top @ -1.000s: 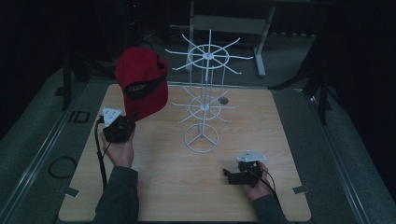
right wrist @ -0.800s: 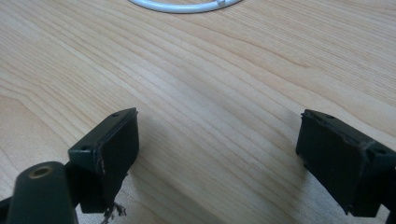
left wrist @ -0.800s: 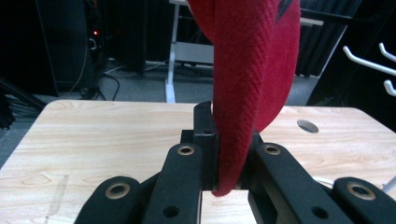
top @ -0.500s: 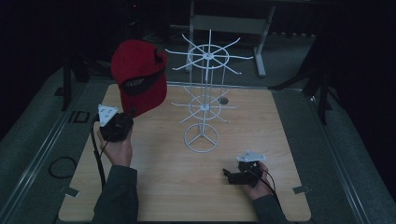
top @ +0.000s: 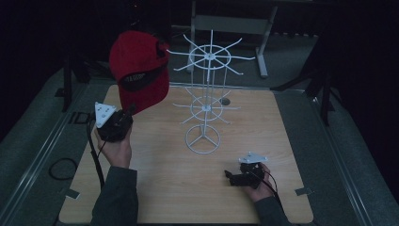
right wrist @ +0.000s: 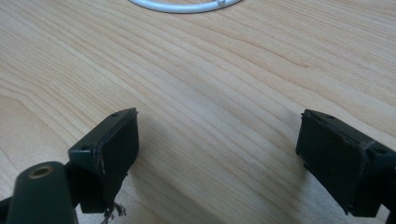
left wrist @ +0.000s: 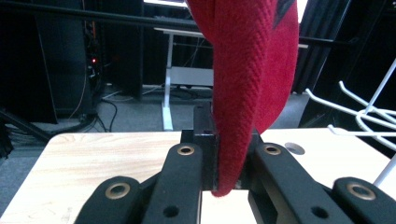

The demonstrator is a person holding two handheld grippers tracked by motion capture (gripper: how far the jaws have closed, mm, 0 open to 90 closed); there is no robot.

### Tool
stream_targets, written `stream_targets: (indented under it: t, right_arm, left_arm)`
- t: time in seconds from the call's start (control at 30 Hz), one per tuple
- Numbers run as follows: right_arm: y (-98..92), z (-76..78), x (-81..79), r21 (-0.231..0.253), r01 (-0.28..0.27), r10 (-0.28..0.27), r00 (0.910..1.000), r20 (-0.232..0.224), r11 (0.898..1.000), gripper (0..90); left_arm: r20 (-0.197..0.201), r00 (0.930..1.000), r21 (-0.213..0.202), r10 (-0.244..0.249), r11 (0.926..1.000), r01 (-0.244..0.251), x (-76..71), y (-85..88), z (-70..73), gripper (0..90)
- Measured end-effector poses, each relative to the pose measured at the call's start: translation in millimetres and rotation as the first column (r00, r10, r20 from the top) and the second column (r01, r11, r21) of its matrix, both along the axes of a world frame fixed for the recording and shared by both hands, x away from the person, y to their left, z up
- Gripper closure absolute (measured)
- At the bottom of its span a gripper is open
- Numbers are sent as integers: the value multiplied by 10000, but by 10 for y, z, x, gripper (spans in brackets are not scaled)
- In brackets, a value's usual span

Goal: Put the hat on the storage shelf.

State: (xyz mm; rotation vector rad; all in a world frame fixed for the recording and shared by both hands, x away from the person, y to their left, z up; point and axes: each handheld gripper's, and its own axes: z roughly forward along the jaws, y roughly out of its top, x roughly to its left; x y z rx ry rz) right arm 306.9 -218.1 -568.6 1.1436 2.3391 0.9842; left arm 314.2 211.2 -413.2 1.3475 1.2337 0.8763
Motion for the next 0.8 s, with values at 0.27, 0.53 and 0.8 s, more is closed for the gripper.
stream_targets:
  t: [0.27,0.53,0.8]
  right_arm:
    - [0,1,0,-5,-3,3,10000,-4,10000,130]
    - [0,1,0,-4,-1,1,10000,-7,10000,130]
    - [-1,1,0,-5,-4,4,10000,-12,10000,131]
  left_arm:
    - [292,9994,-364,-174,9992,185,-76,21,123,861]
    - [511,9983,-250,-284,9992,297,-131,-4,242,860]
    - [751,9965,-224,-368,9990,386,-194,-21,326,861]
